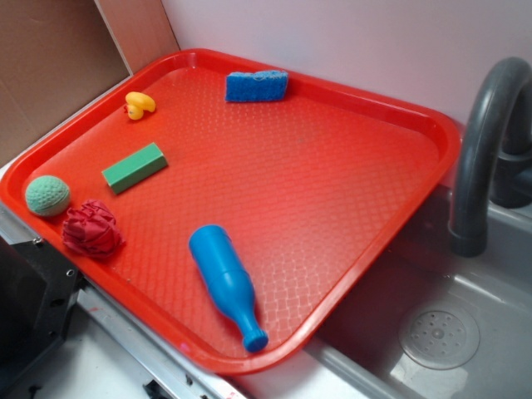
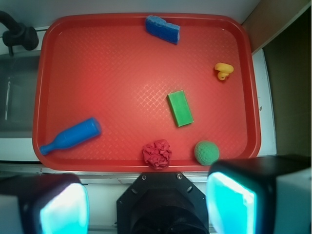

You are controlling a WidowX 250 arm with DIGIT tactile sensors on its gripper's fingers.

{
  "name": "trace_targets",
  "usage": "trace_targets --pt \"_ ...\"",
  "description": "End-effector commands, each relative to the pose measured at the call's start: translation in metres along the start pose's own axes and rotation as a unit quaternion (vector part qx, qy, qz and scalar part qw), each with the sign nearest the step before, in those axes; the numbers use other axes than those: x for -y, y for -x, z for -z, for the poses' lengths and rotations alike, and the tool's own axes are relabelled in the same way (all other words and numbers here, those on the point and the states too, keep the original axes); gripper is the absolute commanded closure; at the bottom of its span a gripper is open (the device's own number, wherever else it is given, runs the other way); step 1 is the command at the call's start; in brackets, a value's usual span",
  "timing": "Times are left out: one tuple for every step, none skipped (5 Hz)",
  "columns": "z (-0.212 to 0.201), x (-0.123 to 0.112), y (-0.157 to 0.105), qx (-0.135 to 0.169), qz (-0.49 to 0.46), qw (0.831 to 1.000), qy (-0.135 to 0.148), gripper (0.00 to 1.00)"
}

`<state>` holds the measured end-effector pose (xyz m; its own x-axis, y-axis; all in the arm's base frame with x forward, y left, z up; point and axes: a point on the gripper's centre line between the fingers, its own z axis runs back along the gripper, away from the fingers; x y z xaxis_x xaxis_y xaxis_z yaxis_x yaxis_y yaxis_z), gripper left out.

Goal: Grab the blue bottle.

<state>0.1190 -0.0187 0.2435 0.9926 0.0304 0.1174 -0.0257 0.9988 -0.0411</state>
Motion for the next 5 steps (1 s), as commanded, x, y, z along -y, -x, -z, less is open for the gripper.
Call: trace_targets --pt "0.000 0.000 0.000 0.000 0.000 1.000 0.000 0.00" --pt "0.007 0.022 -0.003 0.033 -0.124 0.992 -0.001 0.00" --pt "0.028 0.037 -0.014 0.014 -0.241 0.970 -0.006 0.00" --pt "0.056 0.056 -0.028 0.003 -0.334 0.942 -0.009 0.00" --pt "0.083 0.073 -0.034 -0.020 -0.383 0.923 0.025 0.00"
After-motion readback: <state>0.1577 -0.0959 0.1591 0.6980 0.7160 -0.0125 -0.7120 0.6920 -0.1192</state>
